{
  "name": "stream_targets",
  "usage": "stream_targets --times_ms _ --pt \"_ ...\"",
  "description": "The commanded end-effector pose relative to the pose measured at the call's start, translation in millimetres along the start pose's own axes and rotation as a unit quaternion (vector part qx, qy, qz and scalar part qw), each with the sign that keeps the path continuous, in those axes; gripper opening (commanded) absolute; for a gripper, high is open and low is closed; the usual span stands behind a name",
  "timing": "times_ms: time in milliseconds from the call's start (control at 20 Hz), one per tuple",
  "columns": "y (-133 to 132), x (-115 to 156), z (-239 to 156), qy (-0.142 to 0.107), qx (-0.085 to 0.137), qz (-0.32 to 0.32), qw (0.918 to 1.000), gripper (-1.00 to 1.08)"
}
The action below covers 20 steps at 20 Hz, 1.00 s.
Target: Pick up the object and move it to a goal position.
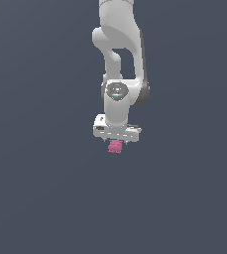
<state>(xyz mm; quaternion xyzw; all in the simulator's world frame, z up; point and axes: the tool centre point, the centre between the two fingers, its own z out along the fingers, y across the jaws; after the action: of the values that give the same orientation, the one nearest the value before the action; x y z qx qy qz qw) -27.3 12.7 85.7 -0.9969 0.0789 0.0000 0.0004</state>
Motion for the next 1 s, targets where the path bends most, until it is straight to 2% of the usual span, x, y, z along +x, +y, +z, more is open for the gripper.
stream_targets --times_ms 0,350,600,650,950 --pt "0 -1 8 0.000 0.000 0.000 1.0000 1.00" --pt "1 -2 40 0.000 0.000 0.002 1.0000 1.00" --pt "0 -1 47 0.000 0.000 0.002 1.0000 1.00" --pt "0 -1 47 0.000 0.000 0.002 1.0000 -1.00" --pt "0 -1 47 0.000 0.000 0.002 1.0000 -1.00"
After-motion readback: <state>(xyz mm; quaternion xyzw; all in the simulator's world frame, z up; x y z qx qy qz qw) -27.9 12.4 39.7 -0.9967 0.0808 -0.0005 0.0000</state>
